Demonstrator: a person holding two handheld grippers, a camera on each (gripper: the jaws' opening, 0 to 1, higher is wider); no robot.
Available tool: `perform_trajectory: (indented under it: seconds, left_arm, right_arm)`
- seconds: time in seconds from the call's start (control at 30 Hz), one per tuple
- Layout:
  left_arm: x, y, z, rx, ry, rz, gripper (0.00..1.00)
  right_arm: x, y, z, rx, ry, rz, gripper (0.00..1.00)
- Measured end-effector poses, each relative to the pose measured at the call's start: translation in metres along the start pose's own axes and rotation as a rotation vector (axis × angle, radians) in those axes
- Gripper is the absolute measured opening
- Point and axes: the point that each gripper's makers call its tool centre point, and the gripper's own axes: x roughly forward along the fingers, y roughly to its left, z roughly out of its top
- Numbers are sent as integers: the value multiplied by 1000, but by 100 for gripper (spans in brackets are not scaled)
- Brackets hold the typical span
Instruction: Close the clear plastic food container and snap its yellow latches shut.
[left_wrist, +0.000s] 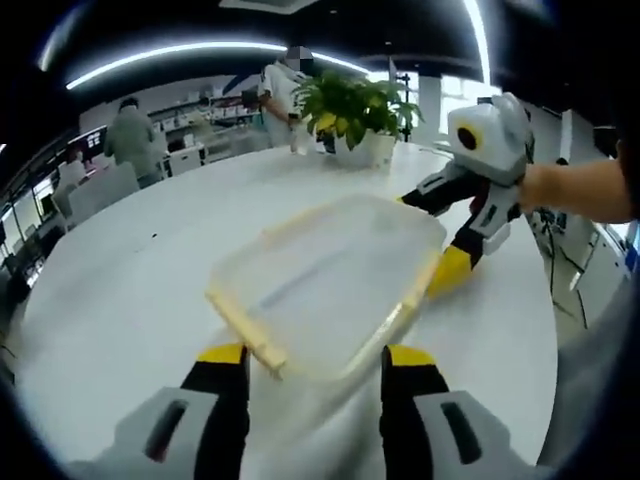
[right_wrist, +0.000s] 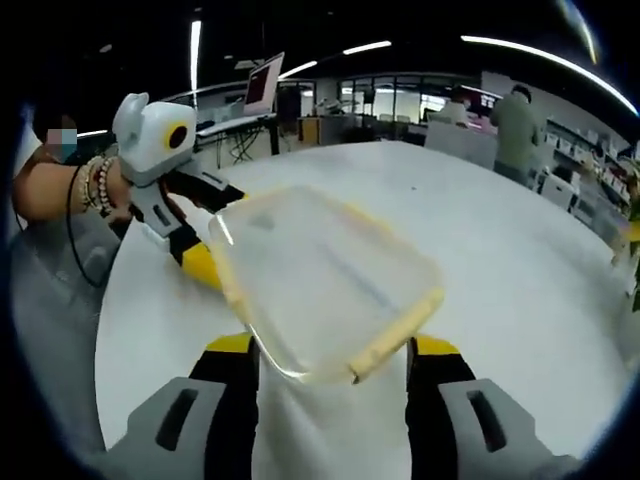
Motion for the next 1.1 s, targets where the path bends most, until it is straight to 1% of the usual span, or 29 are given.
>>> perform_trajectory:
  seconds: [0.23,0.33,0.53,0.63,0.87,1.1]
  left_arm:
    - [-3,31,-5,-2,32,35,48]
    - [-5,43,-7,6,44,51,48]
    - [-5,71,-9,-1,63,76,47]
    - [-3,86,-9,2,72,89,48]
    - [4,108,-7,-5,75,100,48]
    - [13,118,-7,-23,77,93,48]
  right_arm:
    - [25,0,18,-5,-16,6,55]
    - [37,-1,26,-19,-19,13,54]
    - [60,-5,42,-38,-24,15,53]
    - [71,-8,50,-32,-39,14,53]
    - [88,-18,63,-19,-57,2,54]
    - [97,-25,66,2,-77,-3,54]
